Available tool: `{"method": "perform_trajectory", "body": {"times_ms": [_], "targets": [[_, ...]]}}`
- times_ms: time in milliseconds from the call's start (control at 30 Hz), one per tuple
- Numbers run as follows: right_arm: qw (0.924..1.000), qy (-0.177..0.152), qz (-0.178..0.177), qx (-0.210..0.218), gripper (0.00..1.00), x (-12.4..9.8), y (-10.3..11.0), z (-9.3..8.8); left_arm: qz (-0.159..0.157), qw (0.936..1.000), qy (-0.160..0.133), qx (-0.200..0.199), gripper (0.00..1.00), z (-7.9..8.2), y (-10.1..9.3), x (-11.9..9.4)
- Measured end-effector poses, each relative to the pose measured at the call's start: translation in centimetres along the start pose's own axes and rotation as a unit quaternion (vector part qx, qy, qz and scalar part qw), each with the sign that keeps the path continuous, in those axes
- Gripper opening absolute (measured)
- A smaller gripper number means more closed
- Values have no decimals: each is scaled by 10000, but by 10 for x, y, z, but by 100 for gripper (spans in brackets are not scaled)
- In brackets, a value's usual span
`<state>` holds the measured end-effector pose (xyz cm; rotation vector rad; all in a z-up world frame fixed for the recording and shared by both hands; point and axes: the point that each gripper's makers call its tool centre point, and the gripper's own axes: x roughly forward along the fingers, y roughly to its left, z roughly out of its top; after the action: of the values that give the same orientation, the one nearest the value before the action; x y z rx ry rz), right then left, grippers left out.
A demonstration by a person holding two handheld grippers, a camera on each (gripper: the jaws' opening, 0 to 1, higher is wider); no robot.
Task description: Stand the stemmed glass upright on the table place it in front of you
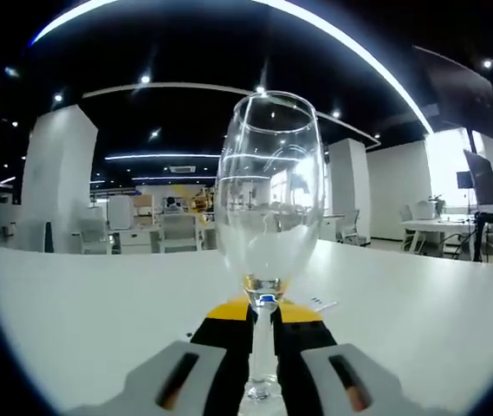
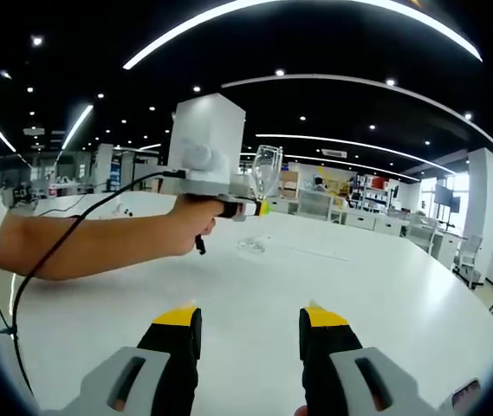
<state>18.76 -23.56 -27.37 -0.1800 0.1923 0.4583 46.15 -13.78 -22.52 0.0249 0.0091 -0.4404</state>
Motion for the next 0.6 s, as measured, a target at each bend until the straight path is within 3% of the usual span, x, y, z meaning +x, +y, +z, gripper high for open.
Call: {"method": "perform_trajectory", "body": {"times_ms": [600], "targets": [[10000,27,3,-2,48,0,-1,-1,128,9998,110,-52,10,-10,8,11]]}}
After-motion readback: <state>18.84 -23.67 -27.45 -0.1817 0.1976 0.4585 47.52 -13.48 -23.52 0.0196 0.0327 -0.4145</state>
